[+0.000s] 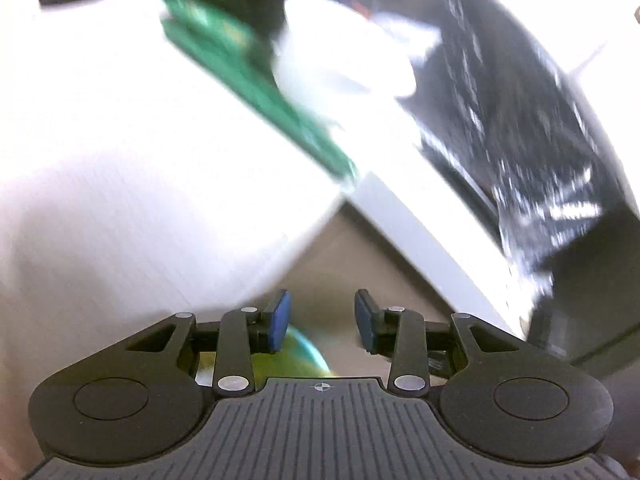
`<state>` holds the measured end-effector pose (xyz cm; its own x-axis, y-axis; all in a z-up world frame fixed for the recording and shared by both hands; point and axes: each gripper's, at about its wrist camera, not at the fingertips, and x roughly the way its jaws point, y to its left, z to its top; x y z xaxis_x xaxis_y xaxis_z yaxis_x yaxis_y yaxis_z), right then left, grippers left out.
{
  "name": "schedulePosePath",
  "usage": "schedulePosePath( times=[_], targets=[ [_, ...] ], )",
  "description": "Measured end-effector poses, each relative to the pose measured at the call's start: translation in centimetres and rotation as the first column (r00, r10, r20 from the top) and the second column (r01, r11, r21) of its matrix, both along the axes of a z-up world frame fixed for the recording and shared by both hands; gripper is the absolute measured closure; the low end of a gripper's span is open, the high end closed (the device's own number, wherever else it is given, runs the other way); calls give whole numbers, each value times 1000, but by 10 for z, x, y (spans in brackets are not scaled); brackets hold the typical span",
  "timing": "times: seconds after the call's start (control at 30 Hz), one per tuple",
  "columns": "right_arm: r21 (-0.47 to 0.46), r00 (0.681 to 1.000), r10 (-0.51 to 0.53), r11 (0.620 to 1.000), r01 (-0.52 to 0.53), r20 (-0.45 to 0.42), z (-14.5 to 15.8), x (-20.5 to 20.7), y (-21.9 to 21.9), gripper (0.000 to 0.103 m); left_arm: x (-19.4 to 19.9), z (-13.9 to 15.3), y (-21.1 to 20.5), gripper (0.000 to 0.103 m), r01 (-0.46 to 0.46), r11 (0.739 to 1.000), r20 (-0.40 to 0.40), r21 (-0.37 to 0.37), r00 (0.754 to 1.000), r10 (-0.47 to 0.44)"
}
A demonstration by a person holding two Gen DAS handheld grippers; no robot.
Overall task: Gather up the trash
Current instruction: 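Move the left gripper back up to the garlic bulb by the rice cooker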
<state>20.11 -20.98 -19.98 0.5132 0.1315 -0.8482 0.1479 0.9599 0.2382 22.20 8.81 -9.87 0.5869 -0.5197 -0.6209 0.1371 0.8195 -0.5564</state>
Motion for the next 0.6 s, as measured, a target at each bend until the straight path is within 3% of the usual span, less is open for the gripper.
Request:
schedulePosePath(
  times=[0.03, 0.1, 0.23, 0.33, 0.47, 0.6],
  targets=[
    [-10, 999, 3, 1000, -2, 54, 18, -2, 7, 31, 4, 3, 9, 74, -24, 1000, 10, -10, 1000, 24],
    [-41, 995, 15, 999, -11, 96, 41, 1, 24, 31, 10, 15, 30, 73, -111, 994, 24, 8, 994, 111],
    [-101, 973, 79, 993, -59, 216, 87, 5, 67, 31, 16, 51, 84, 73, -222, 975, 170, 21, 962, 216],
    [-122, 953, 120, 989, -89, 278, 110, 9, 95, 30, 27, 62, 123, 73, -342, 936, 253, 81, 916, 312],
    [-152, 941, 182, 978, -143, 285, 127, 26, 132, 30, 49, 57, 159, 73, -447, 888, 242, 111, 879, 412],
    [-117, 936, 188, 980, -160, 297, 135, 36, 156, 30, 64, 52, 178, 73, -543, 830, 279, 127, 822, 496]
  ],
)
